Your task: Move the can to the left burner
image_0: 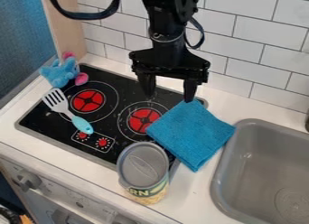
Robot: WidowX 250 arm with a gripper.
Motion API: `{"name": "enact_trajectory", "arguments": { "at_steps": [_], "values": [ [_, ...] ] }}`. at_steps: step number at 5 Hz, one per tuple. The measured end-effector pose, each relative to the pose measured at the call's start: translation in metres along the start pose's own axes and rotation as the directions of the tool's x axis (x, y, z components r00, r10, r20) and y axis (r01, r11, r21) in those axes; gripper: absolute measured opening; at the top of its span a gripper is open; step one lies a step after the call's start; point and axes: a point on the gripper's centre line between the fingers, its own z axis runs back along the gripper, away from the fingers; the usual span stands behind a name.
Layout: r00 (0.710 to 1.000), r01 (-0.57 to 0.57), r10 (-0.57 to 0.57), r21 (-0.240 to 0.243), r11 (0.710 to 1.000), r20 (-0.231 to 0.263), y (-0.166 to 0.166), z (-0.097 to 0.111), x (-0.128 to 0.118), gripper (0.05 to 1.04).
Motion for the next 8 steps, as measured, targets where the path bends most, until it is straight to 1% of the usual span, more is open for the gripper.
{"name": "enact_trajectory", "arguments": {
  "at_steps": [1,2,3,4,5,6,7,8],
  "values": [
    [0.999,-0.003,0.004,0.009,1.000,-0.036,0.001,-0.009,-0.006,0.999],
    [1.000,-0.013,0.013,0.014,1.000,-0.020,-0.006,0.000,-0.012,0.999],
    [0.999,-0.045,0.047,0.077,0.996,-0.018,-0.012,0.003,-0.019,0.999],
    [0.995,-0.088,0.089,0.051,0.995,-0.033,-0.030,0.010,-0.033,0.999],
    [0.983,-0.180,0.181,0.045,0.983,-0.041,-0.042,0.018,-0.060,0.999],
    [0.977,-0.211,0.211,0.011,0.977,-0.042,-0.050,0.025,-0.083,0.999],
    [0.977,-0.200,0.199,-0.006,0.980,-0.083,-0.055,0.028,-0.103,0.999],
    [0.981,-0.180,0.179,-0.007,0.984,-0.074,-0.055,0.030,-0.124,0.999]
  ]
}}
